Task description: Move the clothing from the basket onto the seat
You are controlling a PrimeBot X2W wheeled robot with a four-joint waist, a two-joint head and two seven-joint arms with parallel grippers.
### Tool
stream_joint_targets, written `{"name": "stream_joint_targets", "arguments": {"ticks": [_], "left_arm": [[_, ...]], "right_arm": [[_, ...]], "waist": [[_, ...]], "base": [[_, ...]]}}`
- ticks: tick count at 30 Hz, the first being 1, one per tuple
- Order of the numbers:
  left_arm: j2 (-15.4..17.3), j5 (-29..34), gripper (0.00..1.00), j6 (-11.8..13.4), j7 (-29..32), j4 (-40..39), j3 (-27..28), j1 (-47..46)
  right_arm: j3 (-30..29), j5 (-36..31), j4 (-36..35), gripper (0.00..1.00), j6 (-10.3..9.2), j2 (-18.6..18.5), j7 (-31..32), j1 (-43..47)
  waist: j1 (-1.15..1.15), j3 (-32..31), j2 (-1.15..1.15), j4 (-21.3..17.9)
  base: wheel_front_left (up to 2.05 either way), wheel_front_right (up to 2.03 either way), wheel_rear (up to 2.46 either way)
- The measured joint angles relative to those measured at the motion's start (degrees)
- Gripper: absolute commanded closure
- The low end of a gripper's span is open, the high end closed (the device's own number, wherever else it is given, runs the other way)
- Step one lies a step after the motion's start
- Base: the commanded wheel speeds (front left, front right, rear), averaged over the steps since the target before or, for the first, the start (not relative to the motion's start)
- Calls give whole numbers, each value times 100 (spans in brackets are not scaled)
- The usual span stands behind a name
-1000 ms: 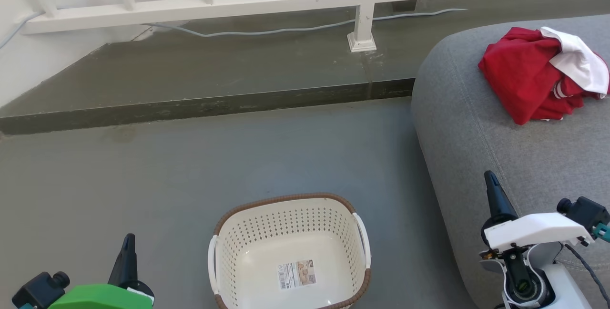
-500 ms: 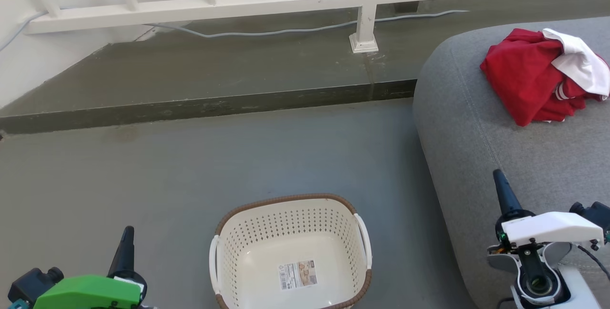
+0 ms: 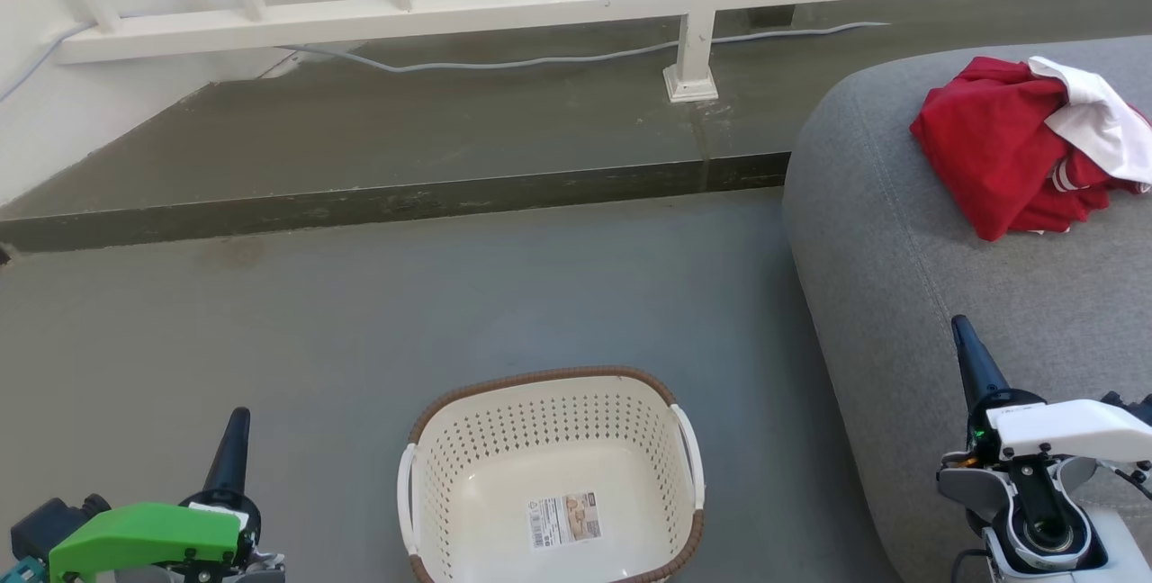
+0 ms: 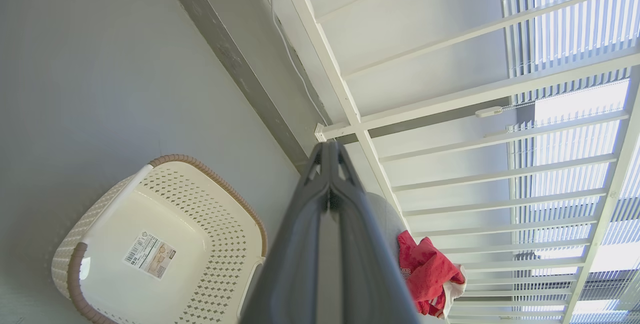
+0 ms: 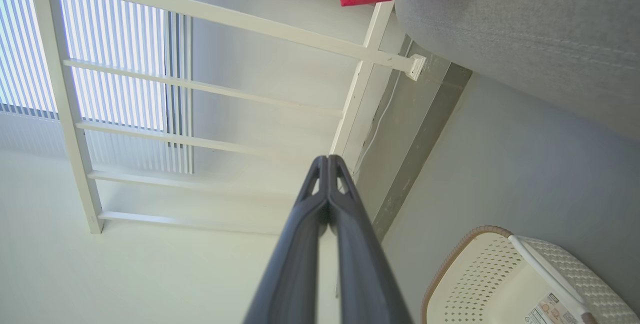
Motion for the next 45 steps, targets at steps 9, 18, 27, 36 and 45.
{"name": "stream_joint_targets", "arguments": {"ticks": [9,18,27,36,45], "left_arm": [[-83,-611,100,-130,137,149,109,-145],[-104,-1223,100,-220,309,304,192,-315],[-126,-1592,100,-297,399,371,256,-444],[-127,-1592,100,-297,399,412,268,-445],[-129,-1592,100,-298,400,444,277,-449]], "right_arm": [[-149,683,-1,100,62,-5,169,-29],[-294,1371,-7,100,148,-10,327,-110],[-396,1794,-7,100,152,-13,413,-110],[-399,1794,-7,100,159,-13,414,-110],[-401,1794,-5,100,160,-13,416,-110]], "waist": [[0,-10,0,20],[0,-21,0,39],[0,-26,0,49],[0,-27,0,49],[0,-28,0,49]], "base": [[0,0,0],[0,0,0],[0,0,0],[0,0,0],[0,0,0]]}}
